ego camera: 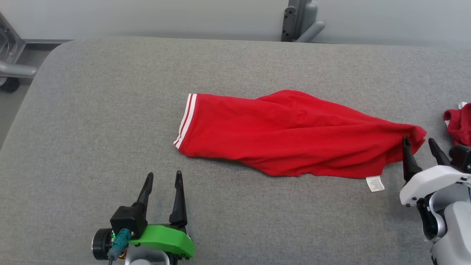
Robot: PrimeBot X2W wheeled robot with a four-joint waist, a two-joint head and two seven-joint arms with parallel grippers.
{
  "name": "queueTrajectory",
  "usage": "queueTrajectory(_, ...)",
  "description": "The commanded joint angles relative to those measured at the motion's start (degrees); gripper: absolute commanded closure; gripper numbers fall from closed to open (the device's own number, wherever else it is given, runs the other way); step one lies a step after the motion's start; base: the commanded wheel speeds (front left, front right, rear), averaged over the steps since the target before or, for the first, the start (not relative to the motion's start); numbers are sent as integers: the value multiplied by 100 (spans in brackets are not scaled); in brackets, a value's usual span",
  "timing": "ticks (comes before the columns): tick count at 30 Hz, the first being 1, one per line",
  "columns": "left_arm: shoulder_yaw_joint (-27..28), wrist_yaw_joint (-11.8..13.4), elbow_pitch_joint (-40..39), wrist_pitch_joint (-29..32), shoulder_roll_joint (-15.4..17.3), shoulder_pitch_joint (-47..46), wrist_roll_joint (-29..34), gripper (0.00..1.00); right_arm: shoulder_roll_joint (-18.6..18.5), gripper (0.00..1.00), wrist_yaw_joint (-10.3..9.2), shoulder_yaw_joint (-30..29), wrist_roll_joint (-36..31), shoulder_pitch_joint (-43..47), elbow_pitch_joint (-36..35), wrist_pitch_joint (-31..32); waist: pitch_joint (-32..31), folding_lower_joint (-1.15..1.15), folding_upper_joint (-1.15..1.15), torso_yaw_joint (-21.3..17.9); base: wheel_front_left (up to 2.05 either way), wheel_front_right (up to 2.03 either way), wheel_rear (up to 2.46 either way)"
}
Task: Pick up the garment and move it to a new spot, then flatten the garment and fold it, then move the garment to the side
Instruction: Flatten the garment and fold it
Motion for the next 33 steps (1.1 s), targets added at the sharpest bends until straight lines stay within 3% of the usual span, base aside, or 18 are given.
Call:
queueTrajectory(1,-73,-41,50,-1,8,-84,-80,0,-28,0,-9,-46,-28,156,-61,-117,-51,0,0,-159,0,0,0)
queueTrajectory(8,-481,-126,521,-1,10,-282,-149,0,134,0,-8,-348,-150,583,-824,-568,-82,0,0,-598,0,0,0)
queueTrajectory(15,-643,-55,1490,0,14,-857,-16,0,547,0,-8,-138,-126,965,-1964,-713,83,0,0,-1130,0,0,0)
queueTrajectory(21,-595,-73,2062,-1,12,-1252,68,0,727,0,-9,29,-55,1114,-2321,-700,237,0,0,-1440,0,0,0)
queueTrajectory(31,-234,256,2493,-1,69,-1535,615,0,880,0,-8,90,-53,1227,-2374,-765,336,0,0,-1678,0,0,0)
queueTrajectory(32,-196,296,2540,-1,88,-1580,680,17,889,0,-8,99,-52,1218,-2360,-764,333,0,0,-1689,0,0,0)
queueTrajectory(33,-143,327,2560,-1,83,-1610,715,55,896,0,-8,104,-47,1212,-2356,-776,330,0,0,-1699,0,0,0)
